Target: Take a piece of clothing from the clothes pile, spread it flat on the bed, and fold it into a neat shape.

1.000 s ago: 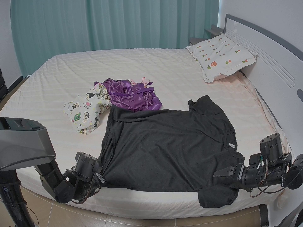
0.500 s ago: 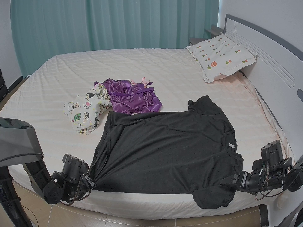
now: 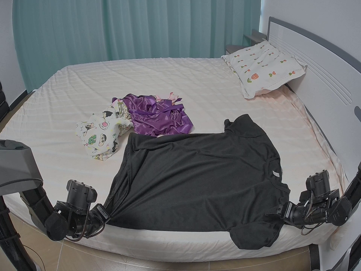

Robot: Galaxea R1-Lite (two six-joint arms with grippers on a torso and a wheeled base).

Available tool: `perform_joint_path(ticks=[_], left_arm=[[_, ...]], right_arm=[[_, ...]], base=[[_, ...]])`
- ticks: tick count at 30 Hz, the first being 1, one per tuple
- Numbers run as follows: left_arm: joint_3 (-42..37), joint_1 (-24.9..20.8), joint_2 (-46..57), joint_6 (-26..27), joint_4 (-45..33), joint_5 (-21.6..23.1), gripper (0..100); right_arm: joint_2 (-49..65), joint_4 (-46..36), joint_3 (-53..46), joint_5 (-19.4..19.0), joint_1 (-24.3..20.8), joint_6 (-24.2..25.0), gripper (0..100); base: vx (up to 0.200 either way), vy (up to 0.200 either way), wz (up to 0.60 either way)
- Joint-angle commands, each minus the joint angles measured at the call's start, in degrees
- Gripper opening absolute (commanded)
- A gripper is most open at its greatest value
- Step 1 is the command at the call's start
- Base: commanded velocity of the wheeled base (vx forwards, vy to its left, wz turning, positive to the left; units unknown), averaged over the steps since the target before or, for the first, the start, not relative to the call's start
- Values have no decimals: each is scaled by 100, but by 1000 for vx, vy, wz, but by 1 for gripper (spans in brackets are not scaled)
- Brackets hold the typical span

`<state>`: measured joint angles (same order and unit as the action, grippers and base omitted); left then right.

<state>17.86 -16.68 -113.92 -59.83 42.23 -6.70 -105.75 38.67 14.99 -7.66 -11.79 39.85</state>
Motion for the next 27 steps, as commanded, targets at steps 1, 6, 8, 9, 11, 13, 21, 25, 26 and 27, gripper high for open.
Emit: perform_joint_path(ticks=[1,6,8,9,11,13,21,25,26,27], left_arm=[[42,59,37,-2,14,11,0],[139,253,54,-29,57,3,0],[200,446,72,-152,163,11,0],[218,534,72,-213,233,20,0],[244,595,10,-310,400,29,0],[244,604,-7,-371,558,38,0],[244,613,-25,-617,831,46,0],[280,639,-25,-635,831,55,0],[288,639,-25,-644,831,55,0],[315,648,-25,-714,831,55,0]], right_arm=[[-552,273,65,1,36,40,0],[-376,1020,83,-25,397,383,0],[-376,1371,109,-87,502,532,0],[-420,1530,170,-148,537,576,0],[-552,1793,302,-263,581,612,0],[-745,1969,364,-351,590,585,0],[-1518,2874,742,-430,564,541,0],[-1861,3164,926,-430,555,532,0],[-1896,3191,953,-430,555,532,0],[-2019,3314,1023,-430,546,541,0]], base=[[0,0,0],[0,0,0],[0,0,0],[0,0,0],[0,0,0],[0,0,0],[0,0,0],[0,0,0],[0,0,0],[0,0,0]])
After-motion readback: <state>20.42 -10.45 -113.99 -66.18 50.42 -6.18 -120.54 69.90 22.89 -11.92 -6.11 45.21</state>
